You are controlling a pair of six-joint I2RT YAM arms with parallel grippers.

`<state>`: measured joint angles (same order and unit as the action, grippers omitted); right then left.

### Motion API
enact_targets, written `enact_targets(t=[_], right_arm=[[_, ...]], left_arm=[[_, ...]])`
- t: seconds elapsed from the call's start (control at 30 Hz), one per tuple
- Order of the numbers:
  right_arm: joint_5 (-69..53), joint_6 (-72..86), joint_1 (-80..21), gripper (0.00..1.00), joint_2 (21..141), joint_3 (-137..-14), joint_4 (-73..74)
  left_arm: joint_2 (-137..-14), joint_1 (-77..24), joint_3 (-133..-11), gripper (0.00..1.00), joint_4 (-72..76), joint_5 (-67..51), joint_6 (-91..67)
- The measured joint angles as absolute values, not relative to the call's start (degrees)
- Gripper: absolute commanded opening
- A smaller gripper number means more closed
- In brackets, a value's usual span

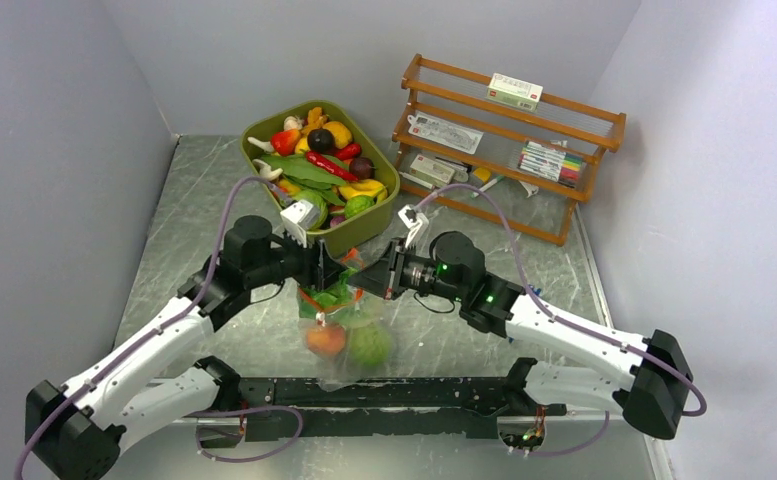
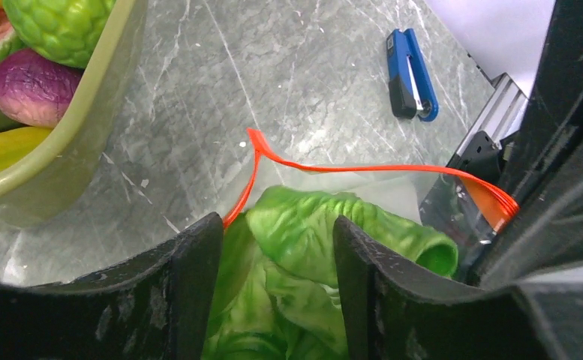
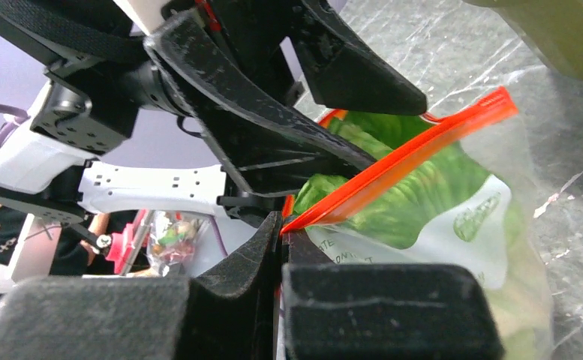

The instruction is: Place the food in the zip-top bag and seal the zipper

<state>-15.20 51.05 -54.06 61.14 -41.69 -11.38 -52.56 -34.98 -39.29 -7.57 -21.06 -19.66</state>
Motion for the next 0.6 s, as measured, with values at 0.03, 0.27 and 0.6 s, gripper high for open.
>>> enact_targets(t=[0.03, 0.27, 0.6], right_arm=[[-15.2, 50.87, -54.08, 0.0, 60.97, -41.69, -11.25], [-12.67, 48.36, -54.02, 0.0, 54.96, -41.58, -8.51], [-10.61, 49.17, -52.93, 0.0, 53.95, -38.61, -8.67]], left_arm=[[-51.99, -34.98, -40.01, 0.59, -9.21, -21.08, -19.07], [-45.34, -34.98, -52.84, 0.63, -24.6, -18.74, -19.42], [-38.96, -34.98, -52.25, 0.54, -33.61, -13.08, -29.04]])
